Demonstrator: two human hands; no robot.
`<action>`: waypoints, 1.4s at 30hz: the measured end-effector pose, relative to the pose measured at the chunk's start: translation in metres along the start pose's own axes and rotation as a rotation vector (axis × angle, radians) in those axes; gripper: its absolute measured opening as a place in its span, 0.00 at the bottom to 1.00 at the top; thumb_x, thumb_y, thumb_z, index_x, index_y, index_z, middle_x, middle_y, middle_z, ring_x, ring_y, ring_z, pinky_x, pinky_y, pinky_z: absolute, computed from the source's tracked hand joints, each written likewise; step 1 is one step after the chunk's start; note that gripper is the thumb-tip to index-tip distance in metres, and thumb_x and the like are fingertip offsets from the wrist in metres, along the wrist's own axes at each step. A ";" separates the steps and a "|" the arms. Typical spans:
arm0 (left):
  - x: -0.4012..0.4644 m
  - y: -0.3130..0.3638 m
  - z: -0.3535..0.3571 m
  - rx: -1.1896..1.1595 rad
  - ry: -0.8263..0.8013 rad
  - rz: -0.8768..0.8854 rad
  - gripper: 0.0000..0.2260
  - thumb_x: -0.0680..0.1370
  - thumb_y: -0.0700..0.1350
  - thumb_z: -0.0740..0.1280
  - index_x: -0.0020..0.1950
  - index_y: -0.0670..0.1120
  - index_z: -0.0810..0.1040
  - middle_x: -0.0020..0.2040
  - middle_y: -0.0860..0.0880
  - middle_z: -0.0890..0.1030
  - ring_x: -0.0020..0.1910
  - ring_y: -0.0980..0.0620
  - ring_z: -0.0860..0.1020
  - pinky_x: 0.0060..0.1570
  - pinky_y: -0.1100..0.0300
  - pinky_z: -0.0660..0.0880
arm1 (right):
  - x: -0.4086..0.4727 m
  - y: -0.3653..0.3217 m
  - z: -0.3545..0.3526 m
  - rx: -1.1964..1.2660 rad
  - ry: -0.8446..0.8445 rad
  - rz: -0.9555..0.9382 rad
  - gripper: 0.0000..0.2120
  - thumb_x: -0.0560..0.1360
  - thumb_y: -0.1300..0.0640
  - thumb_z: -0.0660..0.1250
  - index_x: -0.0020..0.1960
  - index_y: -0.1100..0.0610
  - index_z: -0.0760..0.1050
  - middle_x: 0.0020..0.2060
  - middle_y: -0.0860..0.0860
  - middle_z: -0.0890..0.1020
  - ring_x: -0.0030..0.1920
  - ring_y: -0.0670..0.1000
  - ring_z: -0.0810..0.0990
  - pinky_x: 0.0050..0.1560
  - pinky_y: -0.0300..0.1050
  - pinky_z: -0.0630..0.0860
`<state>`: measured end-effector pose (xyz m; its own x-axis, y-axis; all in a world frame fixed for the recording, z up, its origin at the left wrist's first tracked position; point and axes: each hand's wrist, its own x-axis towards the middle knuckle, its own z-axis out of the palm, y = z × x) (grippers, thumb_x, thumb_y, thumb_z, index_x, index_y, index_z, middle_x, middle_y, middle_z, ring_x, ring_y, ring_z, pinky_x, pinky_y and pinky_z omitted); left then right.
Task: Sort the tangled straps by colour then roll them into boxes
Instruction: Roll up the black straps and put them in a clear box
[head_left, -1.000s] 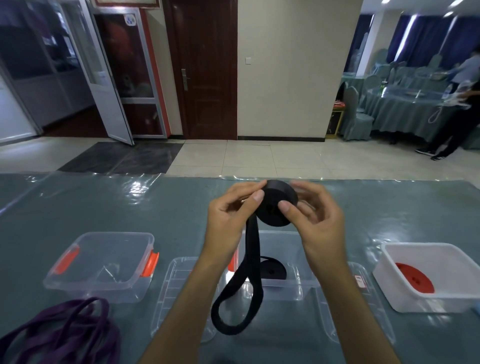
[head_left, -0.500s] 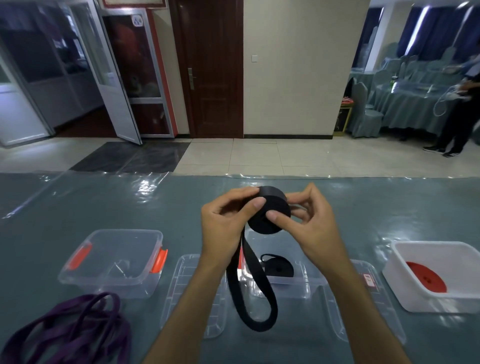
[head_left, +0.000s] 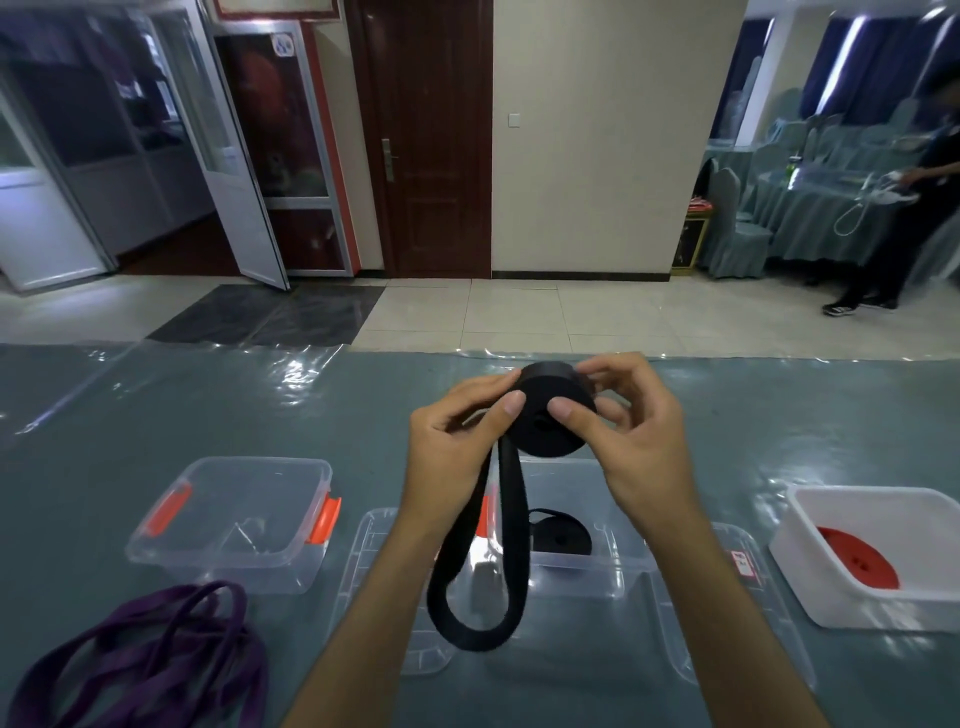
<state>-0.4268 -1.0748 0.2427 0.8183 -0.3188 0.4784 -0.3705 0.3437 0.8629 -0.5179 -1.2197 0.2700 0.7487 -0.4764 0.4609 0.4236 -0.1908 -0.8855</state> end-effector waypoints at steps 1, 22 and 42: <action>0.002 -0.001 -0.002 0.014 -0.048 0.001 0.15 0.77 0.42 0.72 0.63 0.43 0.84 0.58 0.47 0.86 0.61 0.47 0.83 0.61 0.58 0.79 | 0.000 0.001 0.001 -0.009 0.014 -0.024 0.15 0.71 0.62 0.78 0.55 0.60 0.78 0.51 0.58 0.83 0.52 0.52 0.87 0.51 0.44 0.84; 0.000 -0.002 0.001 -0.008 -0.008 -0.052 0.14 0.74 0.43 0.75 0.60 0.44 0.85 0.57 0.47 0.87 0.59 0.49 0.85 0.58 0.61 0.79 | 0.000 0.013 -0.007 -0.032 -0.104 0.008 0.20 0.70 0.66 0.79 0.57 0.56 0.76 0.53 0.60 0.80 0.53 0.54 0.87 0.49 0.45 0.85; 0.005 -0.006 -0.004 0.033 0.038 -0.089 0.13 0.68 0.45 0.81 0.49 0.45 0.83 0.47 0.47 0.87 0.49 0.50 0.85 0.53 0.59 0.80 | 0.003 0.023 -0.017 0.040 -0.119 0.131 0.19 0.68 0.62 0.79 0.54 0.59 0.75 0.53 0.57 0.84 0.52 0.55 0.87 0.51 0.52 0.86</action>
<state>-0.4193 -1.0747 0.2395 0.8643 -0.3131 0.3936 -0.3094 0.2858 0.9070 -0.5148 -1.2399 0.2500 0.8528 -0.3894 0.3480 0.3373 -0.0982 -0.9363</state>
